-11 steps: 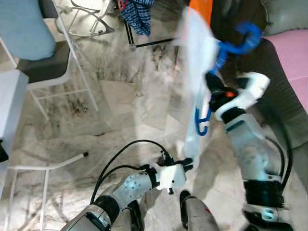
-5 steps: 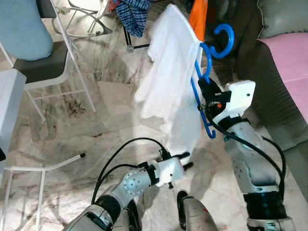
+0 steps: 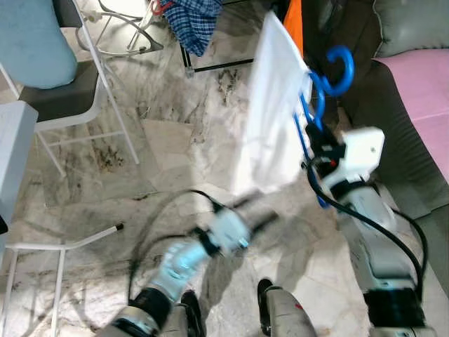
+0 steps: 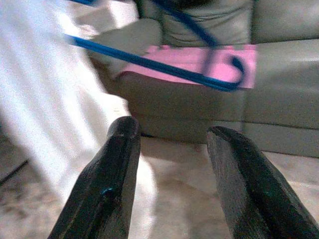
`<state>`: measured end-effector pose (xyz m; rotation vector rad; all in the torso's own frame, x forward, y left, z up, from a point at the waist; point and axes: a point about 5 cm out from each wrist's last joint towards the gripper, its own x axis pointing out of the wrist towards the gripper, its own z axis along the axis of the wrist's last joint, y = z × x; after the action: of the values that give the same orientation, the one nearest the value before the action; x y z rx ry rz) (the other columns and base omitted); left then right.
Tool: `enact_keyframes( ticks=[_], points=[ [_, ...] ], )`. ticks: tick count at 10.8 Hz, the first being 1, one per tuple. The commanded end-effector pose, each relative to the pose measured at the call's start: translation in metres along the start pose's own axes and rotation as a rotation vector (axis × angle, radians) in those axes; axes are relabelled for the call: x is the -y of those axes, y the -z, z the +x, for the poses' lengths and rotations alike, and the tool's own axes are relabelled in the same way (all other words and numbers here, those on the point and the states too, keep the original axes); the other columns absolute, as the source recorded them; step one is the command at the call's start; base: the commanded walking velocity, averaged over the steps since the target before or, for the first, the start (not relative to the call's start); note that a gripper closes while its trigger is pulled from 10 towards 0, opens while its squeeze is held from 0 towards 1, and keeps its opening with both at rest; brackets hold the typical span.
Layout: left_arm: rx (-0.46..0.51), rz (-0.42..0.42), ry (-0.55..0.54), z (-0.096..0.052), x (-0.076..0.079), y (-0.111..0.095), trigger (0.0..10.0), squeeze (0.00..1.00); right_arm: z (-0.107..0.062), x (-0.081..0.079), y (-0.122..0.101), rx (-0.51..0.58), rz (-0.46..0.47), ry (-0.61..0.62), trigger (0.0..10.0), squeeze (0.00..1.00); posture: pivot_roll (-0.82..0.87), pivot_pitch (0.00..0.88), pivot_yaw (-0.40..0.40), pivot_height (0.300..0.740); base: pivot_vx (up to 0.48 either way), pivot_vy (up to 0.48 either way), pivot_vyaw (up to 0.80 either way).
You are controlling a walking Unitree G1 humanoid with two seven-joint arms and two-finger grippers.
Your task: Hang hanger
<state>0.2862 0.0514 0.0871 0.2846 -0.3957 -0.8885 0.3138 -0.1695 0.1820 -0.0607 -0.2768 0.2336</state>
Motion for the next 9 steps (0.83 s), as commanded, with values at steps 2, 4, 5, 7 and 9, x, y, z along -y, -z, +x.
enact_keyframes(
  ticks=[2,4,5,7,9],
  points=[
    [-0.039,0.065,-0.037,-0.012,-0.037,0.0,10.0,1.0,-0.012,-0.004,0.004,0.016,-0.015,-0.079,10.0,0.0,-0.26,0.232,0.062,0.74,0.0,0.0,0.0],
    [-0.111,0.23,-0.014,-0.022,-0.083,-0.007,10.0,1.0,-0.04,-0.011,0.017,-0.036,0.007,-0.221,10.0,0.0,-0.26,0.238,0.06,0.74,0.0,0.0,0.0],
    [-0.131,0.286,0.025,-0.024,-0.089,-0.009,10.0,1.0,-0.047,-0.011,0.018,-0.052,0.021,-0.262,10.0,0.0,-0.27,0.24,0.061,0.74,0.0,0.0,0.0],
    [-0.177,0.399,0.106,-0.026,-0.103,-0.014,10.0,1.0,-0.067,-0.011,0.021,-0.12,0.026,-0.391,10.0,0.0,-0.28,0.246,0.077,0.74,0.0,0.0,0.0],
    [-0.222,0.472,0.172,-0.025,-0.114,-0.017,10.0,1.0,-0.088,-0.003,0.023,-0.206,0.037,-0.517,10.0,0.0,-0.29,0.248,0.087,0.74,0.0,0.0,0.0]
  ],
)
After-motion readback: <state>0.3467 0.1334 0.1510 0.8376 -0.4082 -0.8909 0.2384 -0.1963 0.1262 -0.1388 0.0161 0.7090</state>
